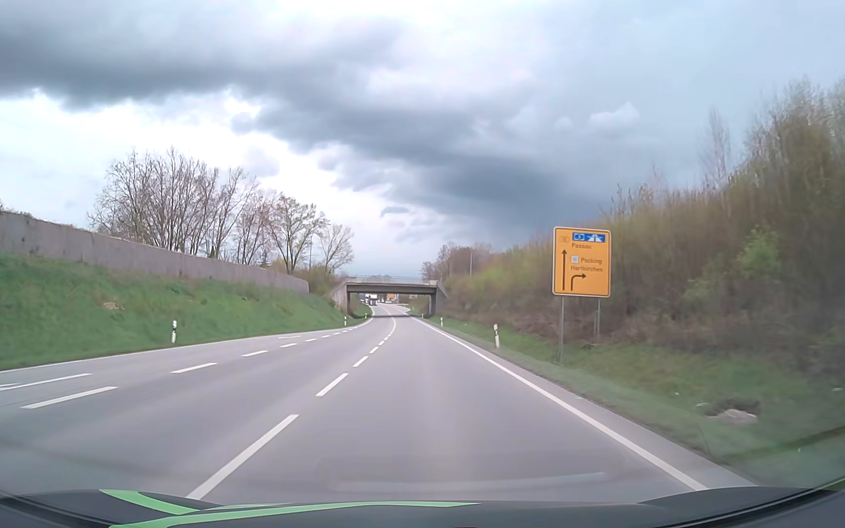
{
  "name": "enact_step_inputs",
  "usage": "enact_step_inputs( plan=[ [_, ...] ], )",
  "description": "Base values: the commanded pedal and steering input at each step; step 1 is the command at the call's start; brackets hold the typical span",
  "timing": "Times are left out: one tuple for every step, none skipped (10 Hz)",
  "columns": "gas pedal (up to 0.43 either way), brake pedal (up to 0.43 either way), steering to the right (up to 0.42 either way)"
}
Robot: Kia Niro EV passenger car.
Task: Follow the waypoints while adhering to traffic rules and regulations
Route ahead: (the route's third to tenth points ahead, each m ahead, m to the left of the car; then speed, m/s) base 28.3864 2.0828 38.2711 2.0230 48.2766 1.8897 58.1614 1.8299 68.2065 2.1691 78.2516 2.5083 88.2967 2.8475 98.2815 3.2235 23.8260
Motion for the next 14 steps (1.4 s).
enact_step_inputs(
  plan=[
    [0.177, 0.000, 0.000],
    [0.177, 0.000, 0.000],
    [0.177, 0.000, 0.000],
    [0.177, 0.000, 0.000],
    [0.177, 0.000, 0.000],
    [0.177, 0.000, 0.000],
    [0.177, 0.000, 0.000],
    [0.177, 0.000, 0.000],
    [0.177, 0.000, 0.000],
    [0.177, 0.000, -0.001],
    [0.177, 0.000, -0.001],
    [0.177, 0.000, -0.002],
    [0.177, 0.000, -0.002],
    [0.177, 0.000, -0.002]
  ],
)
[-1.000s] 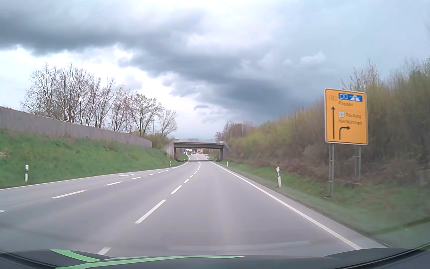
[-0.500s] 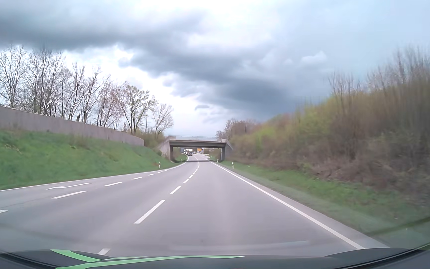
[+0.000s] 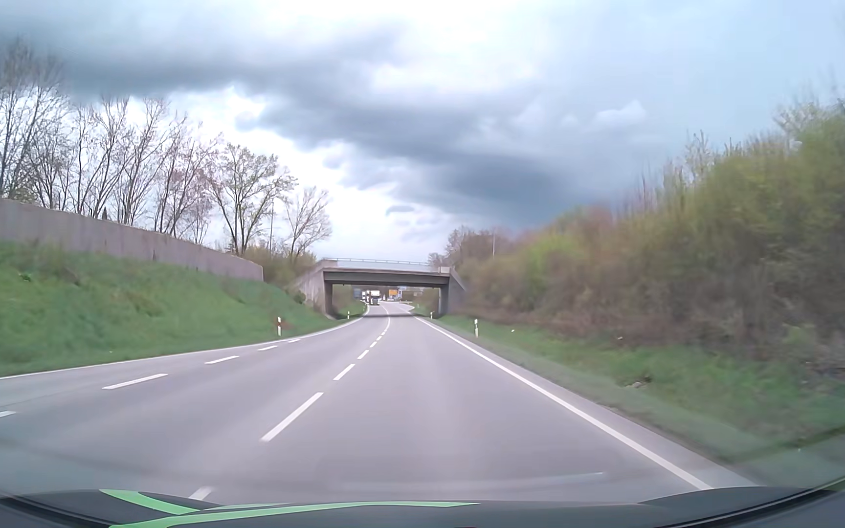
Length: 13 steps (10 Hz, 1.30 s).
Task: Follow the waypoints while adhering to traffic rules and regulations
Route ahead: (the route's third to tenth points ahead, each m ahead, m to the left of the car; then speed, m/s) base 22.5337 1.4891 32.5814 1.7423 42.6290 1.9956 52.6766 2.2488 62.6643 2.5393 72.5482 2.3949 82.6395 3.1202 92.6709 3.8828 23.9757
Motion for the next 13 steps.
enact_step_inputs(
  plan=[
    [0.177, 0.000, -0.002],
    [0.189, 0.000, -0.002],
    [0.189, 0.000, -0.002],
    [0.189, 0.000, -0.002],
    [0.189, 0.000, -0.002],
    [0.189, 0.000, -0.002],
    [0.189, 0.000, -0.002],
    [0.189, 0.000, -0.002],
    [0.189, 0.000, -0.002],
    [0.189, 0.000, -0.002],
    [0.189, 0.000, -0.002],
    [0.189, 0.000, -0.002],
    [0.189, 0.000, -0.002]
  ],
)
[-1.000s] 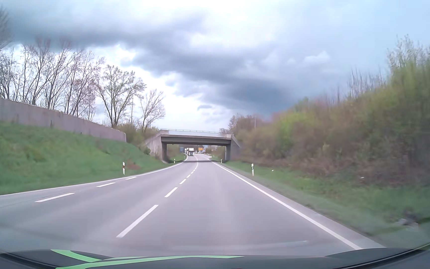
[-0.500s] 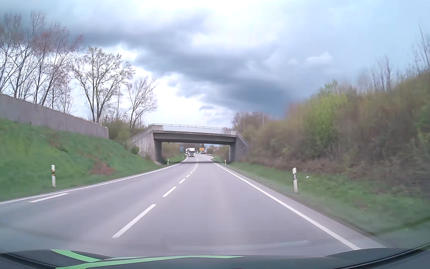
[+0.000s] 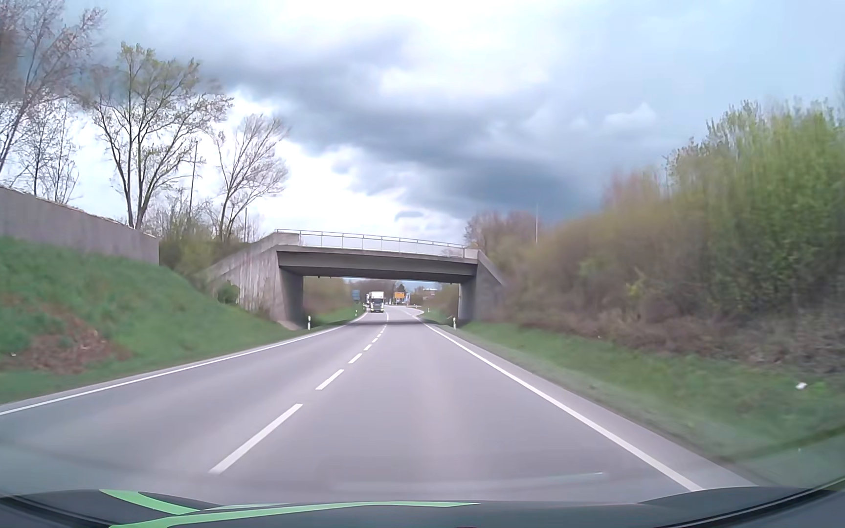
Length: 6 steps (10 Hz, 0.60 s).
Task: Follow the waypoints while adhering to traffic rules and regulations
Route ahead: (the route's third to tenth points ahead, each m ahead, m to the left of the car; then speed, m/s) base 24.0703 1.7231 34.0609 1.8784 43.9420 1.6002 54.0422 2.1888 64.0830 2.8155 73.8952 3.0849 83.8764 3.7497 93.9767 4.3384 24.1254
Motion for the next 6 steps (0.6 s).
enact_step_inputs(
  plan=[
    [0.189, 0.000, -0.002],
    [0.189, 0.000, -0.003],
    [0.189, 0.000, -0.003],
    [0.189, 0.000, -0.003],
    [0.189, 0.000, -0.003],
    [0.189, 0.000, -0.003]
  ],
)
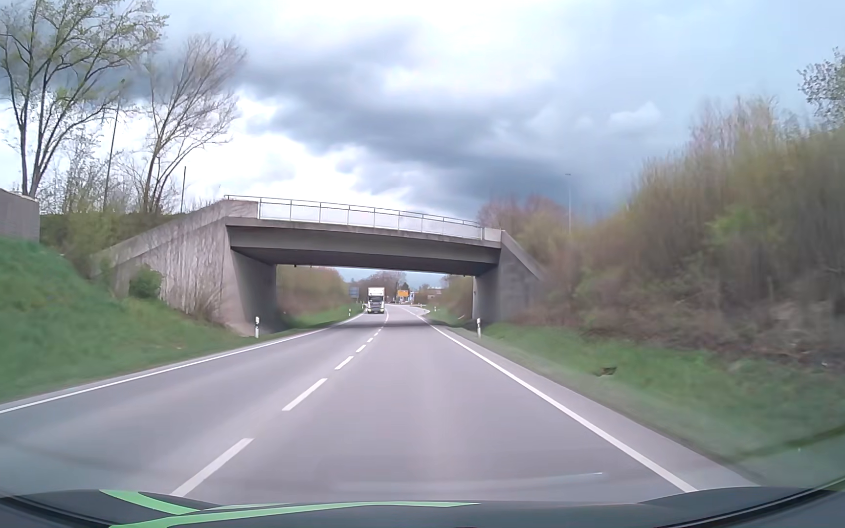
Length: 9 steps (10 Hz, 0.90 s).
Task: Follow the waypoints while adhering to traffic rules and regulations
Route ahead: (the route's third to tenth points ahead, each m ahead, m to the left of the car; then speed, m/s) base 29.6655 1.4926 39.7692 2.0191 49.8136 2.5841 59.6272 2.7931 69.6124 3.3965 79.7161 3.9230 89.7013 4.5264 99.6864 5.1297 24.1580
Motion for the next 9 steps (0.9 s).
enact_step_inputs(
  plan=[
    [0.189, 0.000, -0.003],
    [0.189, 0.000, -0.003],
    [0.177, 0.000, -0.003],
    [0.177, 0.000, -0.003],
    [0.177, 0.000, -0.003],
    [0.177, 0.000, -0.003],
    [0.177, 0.000, -0.003],
    [0.177, 0.000, -0.003],
    [0.177, 0.000, -0.003]
  ],
)
